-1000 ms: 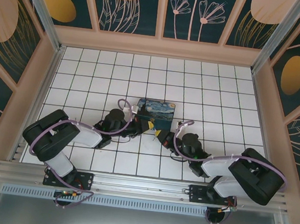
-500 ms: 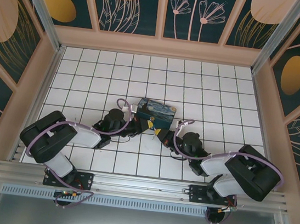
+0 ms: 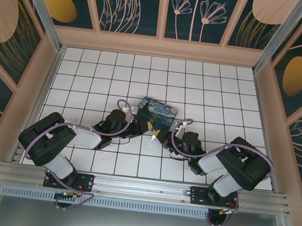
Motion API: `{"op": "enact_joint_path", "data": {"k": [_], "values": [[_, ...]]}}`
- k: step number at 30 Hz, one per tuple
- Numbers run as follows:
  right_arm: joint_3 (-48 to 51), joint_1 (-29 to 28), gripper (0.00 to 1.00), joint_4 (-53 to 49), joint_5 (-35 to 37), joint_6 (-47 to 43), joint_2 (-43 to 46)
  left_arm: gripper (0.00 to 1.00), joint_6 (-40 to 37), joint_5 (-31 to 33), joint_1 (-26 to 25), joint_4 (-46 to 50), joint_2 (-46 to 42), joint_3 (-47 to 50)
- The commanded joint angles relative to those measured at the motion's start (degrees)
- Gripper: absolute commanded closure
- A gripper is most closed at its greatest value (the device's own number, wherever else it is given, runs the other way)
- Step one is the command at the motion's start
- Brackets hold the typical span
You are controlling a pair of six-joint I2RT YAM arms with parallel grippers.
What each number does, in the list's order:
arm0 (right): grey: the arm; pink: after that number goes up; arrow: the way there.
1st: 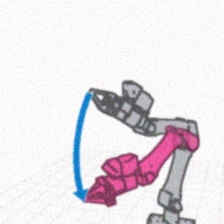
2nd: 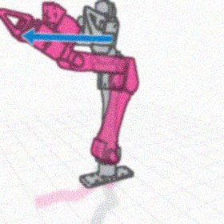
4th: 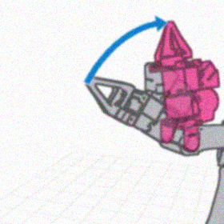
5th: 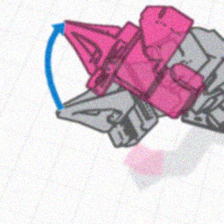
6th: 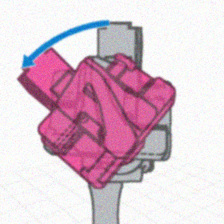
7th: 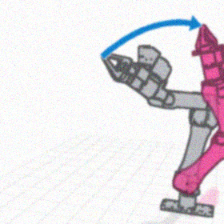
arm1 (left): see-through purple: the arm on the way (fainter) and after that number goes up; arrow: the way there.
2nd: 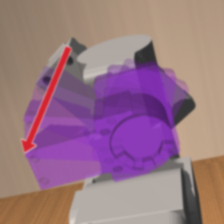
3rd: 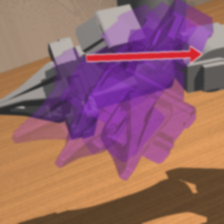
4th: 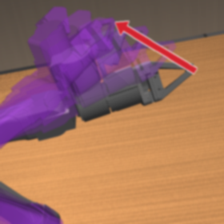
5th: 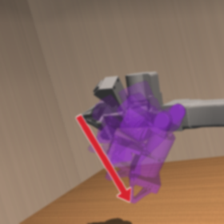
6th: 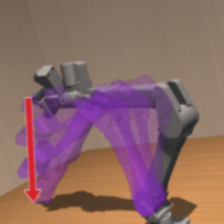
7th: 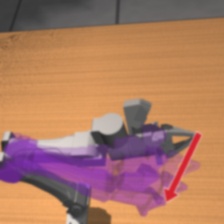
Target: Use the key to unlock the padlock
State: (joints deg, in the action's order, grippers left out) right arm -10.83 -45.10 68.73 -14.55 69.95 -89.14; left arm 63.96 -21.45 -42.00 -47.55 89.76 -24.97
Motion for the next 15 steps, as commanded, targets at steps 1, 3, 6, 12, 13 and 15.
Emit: {"op": "enact_joint_path", "data": {"k": [1,3,6,12,13,15], "values": [[-3.1,0.8,1.0,11.7,-1.6,2.2,-1.8,1.0,-3.1,-3.7,-1.1,2.7,-1.2,-0.9],[-3.3,1.0,1.0,11.8,-1.9,2.1,-2.6,1.0,-3.5,-3.9,-1.2,3.4,-1.3,-1.1],[-3.5,1.4,1.0,10.5,-2.2,1.3,-2.8,1.0,-3.9,-3.8,-1.1,4.1,-1.6,-1.2],[-5.9,1.7,1.0,-0.4,-2.3,-4.2,0.5,1.0,-5.9,-3.3,-1.2,7.7,-1.7,-2.6],[-6.4,1.8,1.0,-2.6,-2.2,-5.3,1.2,1.0,-6.2,-3.3,-1.1,8.3,-1.7,-2.9],[-7.3,1.8,1.0,-6.7,-1.9,-7.4,2.7,1.0,-6.7,-3.4,-1.2,9.3,-1.7,-3.2]]}}
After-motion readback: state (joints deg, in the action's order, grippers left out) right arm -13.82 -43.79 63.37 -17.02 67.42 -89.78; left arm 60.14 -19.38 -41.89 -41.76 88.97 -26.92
